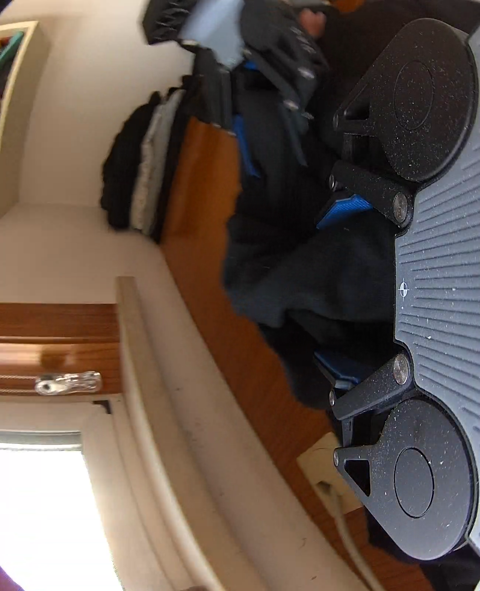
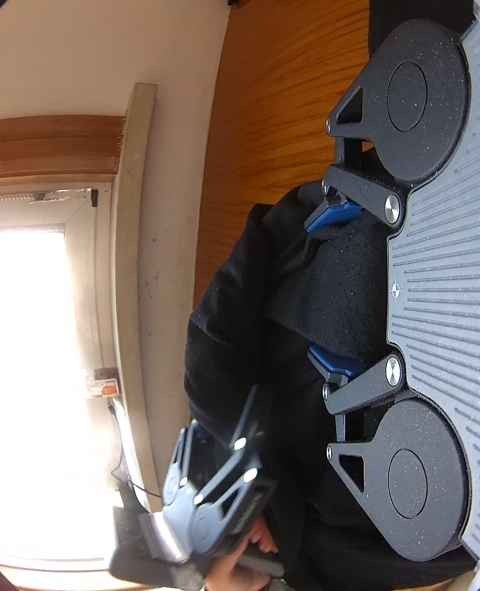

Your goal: Fold clothes

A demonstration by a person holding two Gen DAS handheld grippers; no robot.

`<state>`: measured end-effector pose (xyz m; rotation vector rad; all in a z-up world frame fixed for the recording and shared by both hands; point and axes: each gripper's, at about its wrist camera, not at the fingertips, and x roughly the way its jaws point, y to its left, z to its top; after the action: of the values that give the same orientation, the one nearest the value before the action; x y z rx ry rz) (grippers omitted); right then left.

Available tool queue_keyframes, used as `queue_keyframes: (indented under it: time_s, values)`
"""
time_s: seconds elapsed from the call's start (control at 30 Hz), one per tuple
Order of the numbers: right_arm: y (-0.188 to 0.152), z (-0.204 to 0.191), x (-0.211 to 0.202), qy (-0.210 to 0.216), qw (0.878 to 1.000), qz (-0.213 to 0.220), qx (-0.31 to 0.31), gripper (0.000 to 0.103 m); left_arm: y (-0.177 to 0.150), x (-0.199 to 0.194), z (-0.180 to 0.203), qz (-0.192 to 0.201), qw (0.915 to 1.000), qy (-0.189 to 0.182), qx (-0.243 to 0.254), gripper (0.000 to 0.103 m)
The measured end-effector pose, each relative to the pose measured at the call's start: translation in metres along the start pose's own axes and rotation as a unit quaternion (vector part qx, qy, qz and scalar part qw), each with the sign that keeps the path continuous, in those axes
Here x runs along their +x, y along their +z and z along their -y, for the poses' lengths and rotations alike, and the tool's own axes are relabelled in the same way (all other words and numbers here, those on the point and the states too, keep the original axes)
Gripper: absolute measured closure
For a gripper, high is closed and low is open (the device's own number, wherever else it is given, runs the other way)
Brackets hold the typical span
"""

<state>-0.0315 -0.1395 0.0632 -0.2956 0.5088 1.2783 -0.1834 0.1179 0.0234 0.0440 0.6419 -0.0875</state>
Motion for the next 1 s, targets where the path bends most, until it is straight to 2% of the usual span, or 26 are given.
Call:
queue_keyframes:
  time_s: [0.2, 0.37, 0.5, 0.6, 0.67, 0.7, 0.73, 0.8, 0.87, 1.0]
  values:
    - [-0.001, 0.001, -0.001, 0.001, 1.000, 0.001, 0.002, 0.036, 0.000, -0.009, -0.005, 0.012, 0.9995, -0.002, -0.028, 0.030]
    - [-0.001, -0.001, -0.001, -0.006, 1.000, 0.000, -0.004, 0.035, 0.002, -0.010, -0.007, 0.009, 0.9994, 0.002, -0.033, 0.030]
    - [0.011, -0.009, 0.000, -0.018, 0.999, -0.029, -0.038, 0.035, 0.003, -0.010, -0.007, 0.009, 0.9993, 0.004, -0.035, 0.031]
    - [0.030, 0.005, -0.020, 0.003, 1.000, -0.003, 0.006, 0.036, 0.003, -0.011, -0.008, 0.009, 0.9992, 0.005, -0.038, 0.050]
    - [0.039, 0.016, -0.025, -0.006, 1.000, 0.001, 0.012, 0.038, 0.003, -0.011, -0.010, 0.014, 0.9988, 0.002, -0.047, 0.061]
    - [0.043, 0.021, -0.028, -0.012, 1.000, 0.003, 0.013, 0.039, 0.003, -0.013, -0.012, 0.019, 0.9985, 0.004, -0.050, 0.071]
    - [0.045, 0.028, -0.025, -0.020, 1.000, -0.003, 0.017, 0.043, 0.003, -0.016, -0.013, 0.026, 0.9982, 0.009, -0.053, 0.080]
    - [0.045, 0.044, -0.015, -0.037, 0.999, -0.025, 0.026, 0.046, 0.004, -0.022, -0.015, 0.045, 0.9971, 0.021, -0.057, 0.088]
    - [0.040, 0.057, -0.002, -0.043, 0.997, -0.052, 0.030, 0.048, 0.008, -0.037, -0.019, 0.077, 0.9939, 0.042, -0.066, 0.090]
    - [0.035, 0.070, 0.004, -0.004, 0.997, -0.051, 0.062, 0.048, 0.013, -0.071, -0.036, 0.141, 0.9818, 0.079, -0.100, 0.090]
